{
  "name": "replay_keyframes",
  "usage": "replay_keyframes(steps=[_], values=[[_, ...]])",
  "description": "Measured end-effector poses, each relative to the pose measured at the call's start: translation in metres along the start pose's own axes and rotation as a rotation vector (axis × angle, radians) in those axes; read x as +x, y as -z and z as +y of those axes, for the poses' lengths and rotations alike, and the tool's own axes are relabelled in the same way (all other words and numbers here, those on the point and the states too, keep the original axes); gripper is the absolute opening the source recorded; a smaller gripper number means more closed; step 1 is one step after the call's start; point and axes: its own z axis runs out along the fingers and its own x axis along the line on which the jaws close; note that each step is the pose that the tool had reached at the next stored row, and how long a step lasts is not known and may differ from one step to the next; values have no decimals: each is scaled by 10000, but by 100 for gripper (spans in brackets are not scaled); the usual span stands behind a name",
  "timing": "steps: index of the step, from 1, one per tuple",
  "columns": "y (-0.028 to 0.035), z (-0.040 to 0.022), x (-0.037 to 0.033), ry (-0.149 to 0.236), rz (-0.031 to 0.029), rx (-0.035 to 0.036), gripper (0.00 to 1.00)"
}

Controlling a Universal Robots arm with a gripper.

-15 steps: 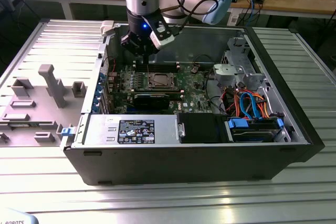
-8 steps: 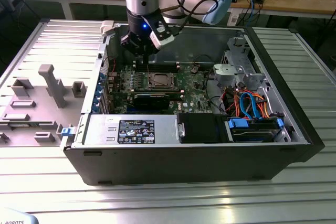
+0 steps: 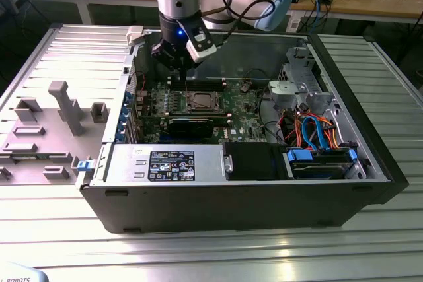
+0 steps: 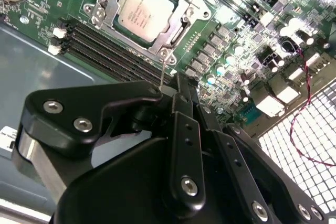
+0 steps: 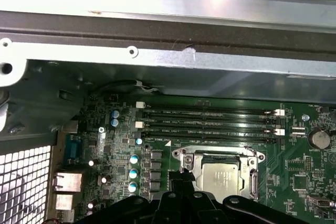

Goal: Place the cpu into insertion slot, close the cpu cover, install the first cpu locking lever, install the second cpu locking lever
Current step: 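Install the first cpu locking lever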

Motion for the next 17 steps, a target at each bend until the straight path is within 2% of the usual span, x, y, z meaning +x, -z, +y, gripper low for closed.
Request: replay_keyframes(steps=[5,13,17], values=[[1,16,82,0,-4,1,11],[-17,184,72,0,-4,1,11],[-21,208,42,1,-4,0,11]])
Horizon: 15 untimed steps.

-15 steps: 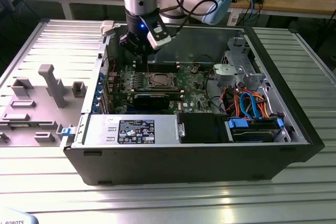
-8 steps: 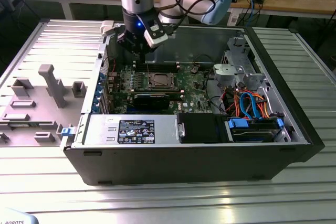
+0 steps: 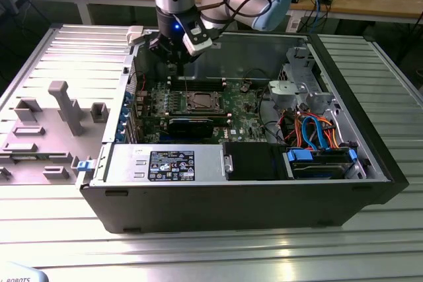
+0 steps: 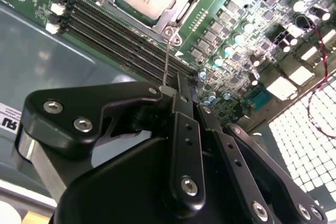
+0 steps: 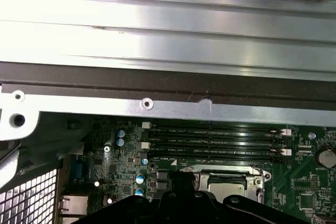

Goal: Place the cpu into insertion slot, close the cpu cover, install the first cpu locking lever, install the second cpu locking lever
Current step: 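Install the first cpu locking lever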

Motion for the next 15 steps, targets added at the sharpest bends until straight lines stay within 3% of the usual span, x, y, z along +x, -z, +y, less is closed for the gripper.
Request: replay_keyframes(steps=[15], values=[[-5,3,-119,-1,0,0,11]])
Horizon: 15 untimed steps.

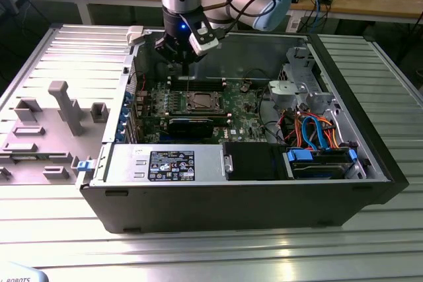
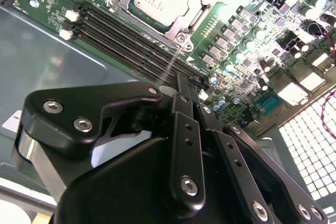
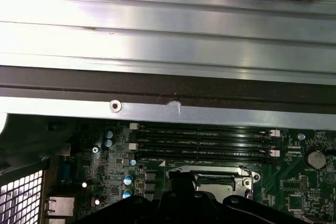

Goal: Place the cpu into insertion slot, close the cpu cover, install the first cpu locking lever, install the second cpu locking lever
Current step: 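Install the first cpu locking lever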

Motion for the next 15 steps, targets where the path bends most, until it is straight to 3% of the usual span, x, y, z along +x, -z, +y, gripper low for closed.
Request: replay_keyframes(steps=[15], values=[[-2,-2,-30,0,1,-3,11]])
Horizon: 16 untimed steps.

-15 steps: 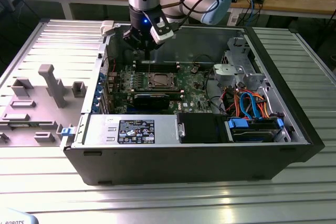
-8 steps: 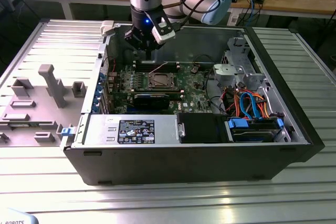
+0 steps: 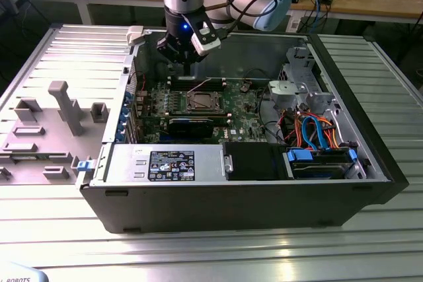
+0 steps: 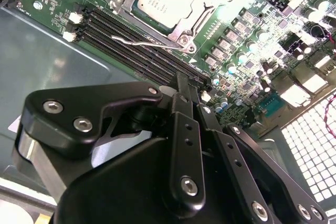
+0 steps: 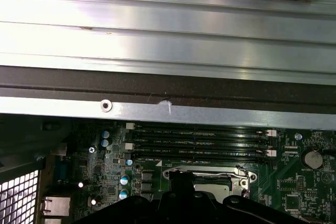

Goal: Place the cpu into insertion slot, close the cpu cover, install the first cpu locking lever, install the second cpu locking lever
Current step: 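Install the first cpu locking lever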

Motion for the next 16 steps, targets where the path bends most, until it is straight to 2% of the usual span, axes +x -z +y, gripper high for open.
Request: replay_keyframes(steps=[2,4,6,9,16], values=[[-4,0,-1,0,-2,-27,11],[-17,-3,-5,-8,-7,-93,11],[-30,-5,-20,-12,-6,-105,11],[-54,-13,-67,-31,-16,-229,11],[-132,-36,-124,-157,-32,-236,11]])
